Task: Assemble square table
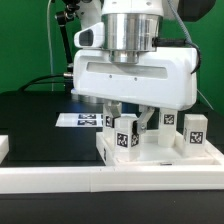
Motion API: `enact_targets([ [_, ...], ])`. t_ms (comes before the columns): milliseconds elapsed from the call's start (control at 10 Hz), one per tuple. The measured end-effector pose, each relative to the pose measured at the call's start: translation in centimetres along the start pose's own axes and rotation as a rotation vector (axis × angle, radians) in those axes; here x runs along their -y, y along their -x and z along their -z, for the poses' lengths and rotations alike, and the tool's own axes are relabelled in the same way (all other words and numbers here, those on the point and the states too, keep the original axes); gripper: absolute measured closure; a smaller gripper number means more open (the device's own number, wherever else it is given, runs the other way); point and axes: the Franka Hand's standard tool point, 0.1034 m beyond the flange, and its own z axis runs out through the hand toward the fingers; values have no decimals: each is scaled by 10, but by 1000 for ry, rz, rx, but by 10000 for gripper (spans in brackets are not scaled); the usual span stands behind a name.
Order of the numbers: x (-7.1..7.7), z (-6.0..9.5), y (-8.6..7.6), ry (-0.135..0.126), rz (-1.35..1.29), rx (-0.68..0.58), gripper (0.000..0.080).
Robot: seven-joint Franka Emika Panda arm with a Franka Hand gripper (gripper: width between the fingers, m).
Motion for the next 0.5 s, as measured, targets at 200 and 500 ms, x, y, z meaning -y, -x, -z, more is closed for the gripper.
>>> enact_targets([
  [200,0,0,0,-11,-172,-1,511],
  [500,1,0,0,-25,-427,5,509],
])
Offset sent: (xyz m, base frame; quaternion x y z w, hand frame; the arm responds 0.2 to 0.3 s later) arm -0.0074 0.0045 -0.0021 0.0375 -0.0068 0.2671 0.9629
